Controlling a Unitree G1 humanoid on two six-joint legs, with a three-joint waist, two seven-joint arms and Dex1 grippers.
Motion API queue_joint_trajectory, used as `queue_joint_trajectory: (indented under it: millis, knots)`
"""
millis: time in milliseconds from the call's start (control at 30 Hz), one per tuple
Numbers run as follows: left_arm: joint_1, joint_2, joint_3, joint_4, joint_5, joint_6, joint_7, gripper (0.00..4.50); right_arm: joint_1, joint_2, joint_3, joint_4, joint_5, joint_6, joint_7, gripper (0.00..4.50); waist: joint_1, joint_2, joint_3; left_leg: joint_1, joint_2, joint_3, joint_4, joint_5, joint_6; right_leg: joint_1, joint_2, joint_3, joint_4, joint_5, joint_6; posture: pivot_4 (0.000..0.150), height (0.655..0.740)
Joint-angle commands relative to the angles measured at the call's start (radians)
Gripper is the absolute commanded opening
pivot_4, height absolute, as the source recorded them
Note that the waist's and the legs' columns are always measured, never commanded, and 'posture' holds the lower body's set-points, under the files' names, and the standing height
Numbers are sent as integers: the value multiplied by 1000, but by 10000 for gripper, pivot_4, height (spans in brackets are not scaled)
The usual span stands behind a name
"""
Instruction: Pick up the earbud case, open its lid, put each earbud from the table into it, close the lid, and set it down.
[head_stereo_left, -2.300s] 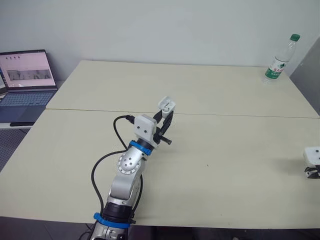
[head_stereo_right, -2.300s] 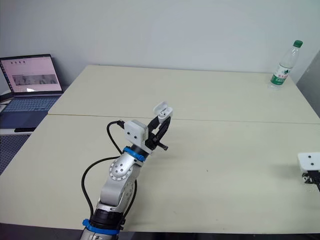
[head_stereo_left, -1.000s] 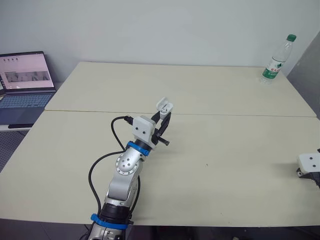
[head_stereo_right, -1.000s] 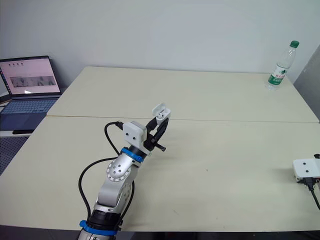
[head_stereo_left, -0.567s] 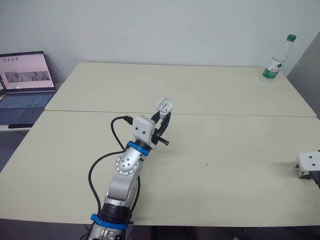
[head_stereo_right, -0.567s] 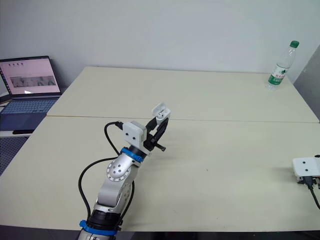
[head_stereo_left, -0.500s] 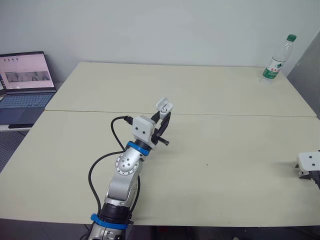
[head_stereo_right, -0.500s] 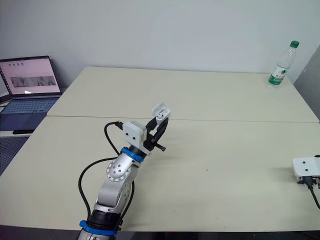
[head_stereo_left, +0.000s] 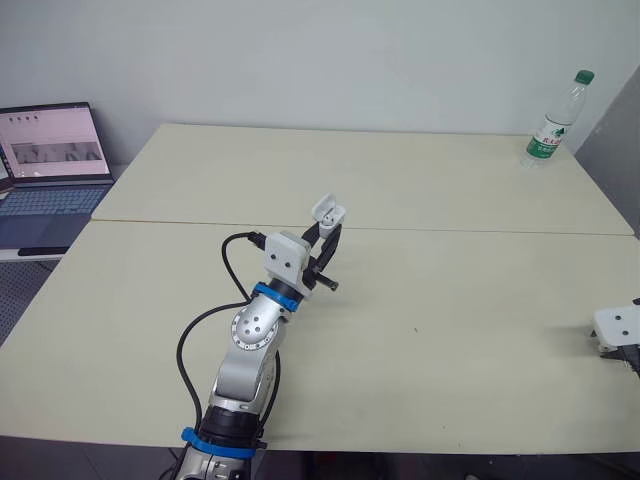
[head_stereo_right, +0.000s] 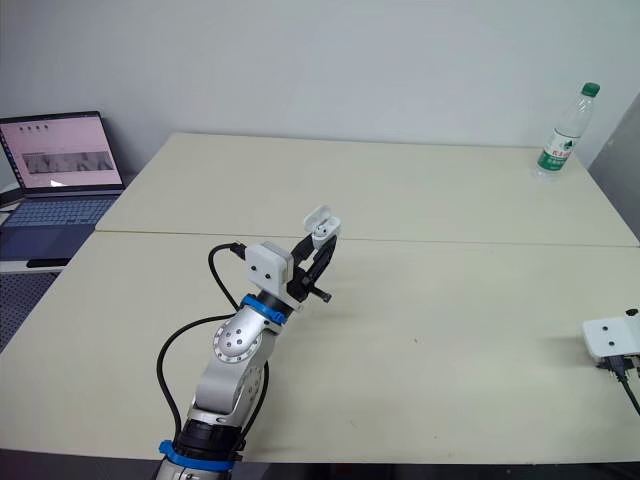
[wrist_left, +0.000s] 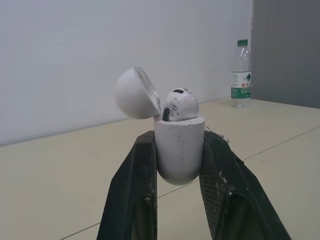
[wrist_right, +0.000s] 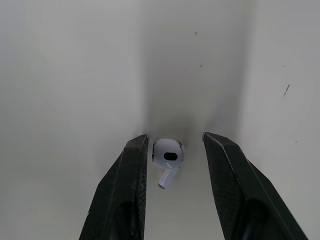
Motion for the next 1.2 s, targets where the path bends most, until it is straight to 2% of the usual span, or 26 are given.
queue_joint_trajectory:
  millis: [33,367,467,533,567,867,933,1000,1033,1100,1200]
  knots:
    - [-7,0,3,-43,-7,-8,1,7487,3,-13,17,23,-32,14,0,17778,0,0,0,3,0,0,0,-1,2,4,0,0,-1,0,0,1500,7400]
    - [-8,0,3,-43,-7,-10,0,7487,9,-6,13,6,-11,34,19,17778,1,0,0,6,-1,0,0,-2,3,7,-2,-1,-2,0,0,1500,7400]
    - [-9,1,2,-42,-7,-10,0,7487,12,-8,14,3,-13,31,16,11942,1,0,0,6,-1,0,0,-2,3,7,-2,-1,-2,0,0,1500,7400]
    - [-12,0,2,-42,-7,-10,0,7487,12,-8,13,1,-14,29,13,5475,0,0,0,6,-1,0,0,-2,3,7,-2,0,-2,0,0,1500,7400]
    - [-13,0,2,-41,-7,-10,0,7487,12,-8,12,1,-15,27,10,3648,0,0,0,6,-1,1,0,-2,3,7,-2,0,-2,0,0,1500,7400]
    - [-15,-1,4,-38,-7,-10,1,7487,6,-3,2,0,6,26,19,3691,0,0,0,6,-1,1,0,-2,3,7,-2,0,-2,0,0,1500,7400]
    - [-13,0,4,-38,-7,-12,0,7487,-4,18,-19,-43,59,58,64,3691,0,0,0,7,-1,1,0,-2,3,7,-2,0,-2,0,0,1500,7400]
    - [-11,3,4,-35,-9,-16,-5,7487,-10,58,-52,-143,139,151,107,3691,-6,-1,0,7,-1,1,0,-2,3,7,-2,0,-2,0,0,1500,7400]
    - [-12,2,4,-35,-9,-15,-6,7487,-7,92,-79,-245,203,267,126,3691,-13,-1,1,7,0,2,0,-2,3,7,-2,0,-2,0,0,1500,7400]
    - [-20,3,4,-29,-11,-14,-10,7487,-1,181,-134,-496,348,562,119,3691,-30,-1,1,7,1,2,0,-2,3,7,-2,0,-1,0,0,1500,7400]
    - [-37,9,9,-19,-17,-11,-21,7487,-35,339,-223,-836,557,1025,-19,3691,-36,1,0,6,2,0,-1,-2,3,7,-1,-1,2,0,0,1500,7400]
